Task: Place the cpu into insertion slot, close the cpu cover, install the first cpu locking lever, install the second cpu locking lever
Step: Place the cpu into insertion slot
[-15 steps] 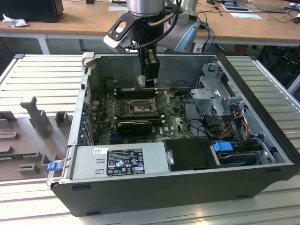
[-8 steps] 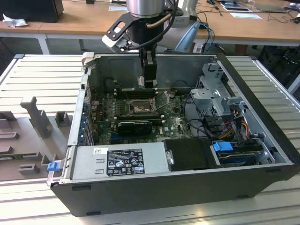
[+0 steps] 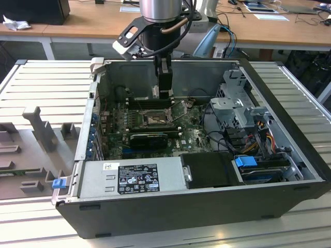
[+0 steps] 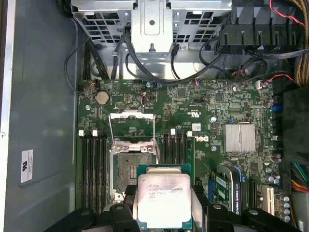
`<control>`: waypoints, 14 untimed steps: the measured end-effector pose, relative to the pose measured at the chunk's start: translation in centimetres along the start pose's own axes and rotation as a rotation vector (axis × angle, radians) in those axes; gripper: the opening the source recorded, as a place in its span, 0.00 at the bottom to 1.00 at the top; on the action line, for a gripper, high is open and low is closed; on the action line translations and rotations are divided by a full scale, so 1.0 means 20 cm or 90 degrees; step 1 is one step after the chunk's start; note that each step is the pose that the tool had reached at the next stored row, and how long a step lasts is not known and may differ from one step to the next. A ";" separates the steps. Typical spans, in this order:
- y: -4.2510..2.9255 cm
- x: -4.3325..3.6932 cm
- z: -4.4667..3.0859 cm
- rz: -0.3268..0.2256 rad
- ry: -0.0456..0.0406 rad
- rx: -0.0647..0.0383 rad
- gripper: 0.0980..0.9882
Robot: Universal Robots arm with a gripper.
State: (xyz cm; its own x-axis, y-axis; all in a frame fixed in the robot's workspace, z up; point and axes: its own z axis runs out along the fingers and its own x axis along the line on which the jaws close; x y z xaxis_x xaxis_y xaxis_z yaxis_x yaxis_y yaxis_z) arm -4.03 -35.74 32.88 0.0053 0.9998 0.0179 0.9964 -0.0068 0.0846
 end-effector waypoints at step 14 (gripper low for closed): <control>-0.006 -0.001 0.074 0.001 -0.0001 0.003 0.49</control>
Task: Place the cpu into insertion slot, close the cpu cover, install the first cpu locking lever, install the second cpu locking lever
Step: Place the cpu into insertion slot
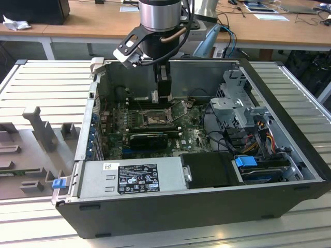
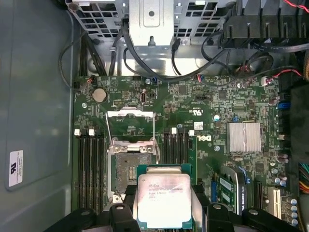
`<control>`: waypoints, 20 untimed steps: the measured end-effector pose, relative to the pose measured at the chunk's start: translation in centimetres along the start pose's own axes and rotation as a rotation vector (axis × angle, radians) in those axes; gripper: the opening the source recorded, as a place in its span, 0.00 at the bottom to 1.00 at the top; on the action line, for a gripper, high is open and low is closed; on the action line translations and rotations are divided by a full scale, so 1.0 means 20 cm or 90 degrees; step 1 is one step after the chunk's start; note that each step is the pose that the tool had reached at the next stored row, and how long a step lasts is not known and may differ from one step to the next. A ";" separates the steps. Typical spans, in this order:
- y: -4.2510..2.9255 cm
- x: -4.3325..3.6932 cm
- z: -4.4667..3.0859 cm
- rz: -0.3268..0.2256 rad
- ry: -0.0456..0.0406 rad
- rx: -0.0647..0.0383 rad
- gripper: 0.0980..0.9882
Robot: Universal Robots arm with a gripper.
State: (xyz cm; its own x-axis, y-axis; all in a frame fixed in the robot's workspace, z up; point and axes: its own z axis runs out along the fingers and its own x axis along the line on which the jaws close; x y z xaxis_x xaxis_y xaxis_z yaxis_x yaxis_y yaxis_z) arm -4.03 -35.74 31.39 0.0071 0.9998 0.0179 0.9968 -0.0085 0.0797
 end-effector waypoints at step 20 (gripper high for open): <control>-0.019 0.018 0.241 0.007 -0.0012 0.007 0.49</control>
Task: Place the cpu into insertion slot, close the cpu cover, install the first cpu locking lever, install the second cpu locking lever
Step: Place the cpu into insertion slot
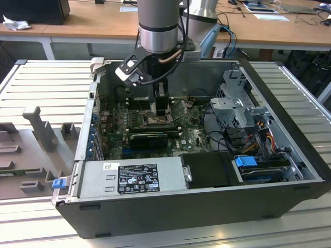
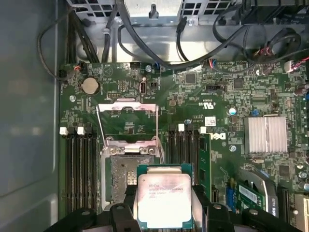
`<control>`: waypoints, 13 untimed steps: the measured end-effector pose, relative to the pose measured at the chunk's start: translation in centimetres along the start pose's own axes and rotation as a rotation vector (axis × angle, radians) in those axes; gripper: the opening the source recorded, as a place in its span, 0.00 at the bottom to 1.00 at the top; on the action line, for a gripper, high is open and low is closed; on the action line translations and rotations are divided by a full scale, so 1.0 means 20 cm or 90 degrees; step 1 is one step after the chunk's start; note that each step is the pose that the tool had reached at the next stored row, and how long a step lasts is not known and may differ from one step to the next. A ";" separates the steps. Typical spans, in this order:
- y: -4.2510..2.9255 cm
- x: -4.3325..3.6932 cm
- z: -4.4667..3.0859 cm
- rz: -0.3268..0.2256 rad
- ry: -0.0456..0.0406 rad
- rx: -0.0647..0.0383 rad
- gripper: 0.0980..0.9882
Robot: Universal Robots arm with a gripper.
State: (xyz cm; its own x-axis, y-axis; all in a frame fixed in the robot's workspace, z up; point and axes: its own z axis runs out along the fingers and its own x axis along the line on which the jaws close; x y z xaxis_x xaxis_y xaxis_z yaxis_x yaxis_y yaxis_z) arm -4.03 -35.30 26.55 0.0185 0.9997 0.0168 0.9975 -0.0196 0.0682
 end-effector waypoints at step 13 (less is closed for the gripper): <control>-0.020 0.125 0.164 -0.008 0.0023 0.000 0.49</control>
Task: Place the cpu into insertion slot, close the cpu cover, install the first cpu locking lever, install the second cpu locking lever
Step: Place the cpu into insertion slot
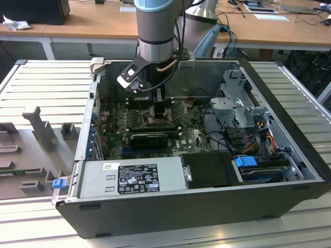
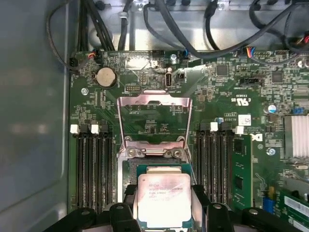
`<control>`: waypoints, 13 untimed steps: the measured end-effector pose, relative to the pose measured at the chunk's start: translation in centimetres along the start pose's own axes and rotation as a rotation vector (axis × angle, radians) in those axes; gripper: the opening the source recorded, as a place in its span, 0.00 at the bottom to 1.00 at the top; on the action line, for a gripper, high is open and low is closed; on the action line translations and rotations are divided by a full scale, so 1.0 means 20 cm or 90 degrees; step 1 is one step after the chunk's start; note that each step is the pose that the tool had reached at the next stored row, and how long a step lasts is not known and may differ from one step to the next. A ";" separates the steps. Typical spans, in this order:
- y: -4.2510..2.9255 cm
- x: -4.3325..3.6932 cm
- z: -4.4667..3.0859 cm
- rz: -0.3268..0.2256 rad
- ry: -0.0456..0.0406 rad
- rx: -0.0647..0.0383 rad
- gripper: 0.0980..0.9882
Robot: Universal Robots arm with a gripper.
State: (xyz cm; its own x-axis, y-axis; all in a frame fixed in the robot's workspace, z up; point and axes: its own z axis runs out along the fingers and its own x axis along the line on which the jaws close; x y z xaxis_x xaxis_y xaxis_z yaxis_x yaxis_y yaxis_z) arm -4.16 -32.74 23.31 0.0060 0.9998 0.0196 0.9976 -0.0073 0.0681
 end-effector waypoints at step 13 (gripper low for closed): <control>-0.021 0.011 0.086 0.001 0.0028 0.000 0.49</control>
State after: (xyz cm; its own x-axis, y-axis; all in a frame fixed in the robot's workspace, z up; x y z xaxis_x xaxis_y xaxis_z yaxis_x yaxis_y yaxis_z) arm -4.47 -32.49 21.56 0.0075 0.9997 0.0241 0.9977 -0.0091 0.0679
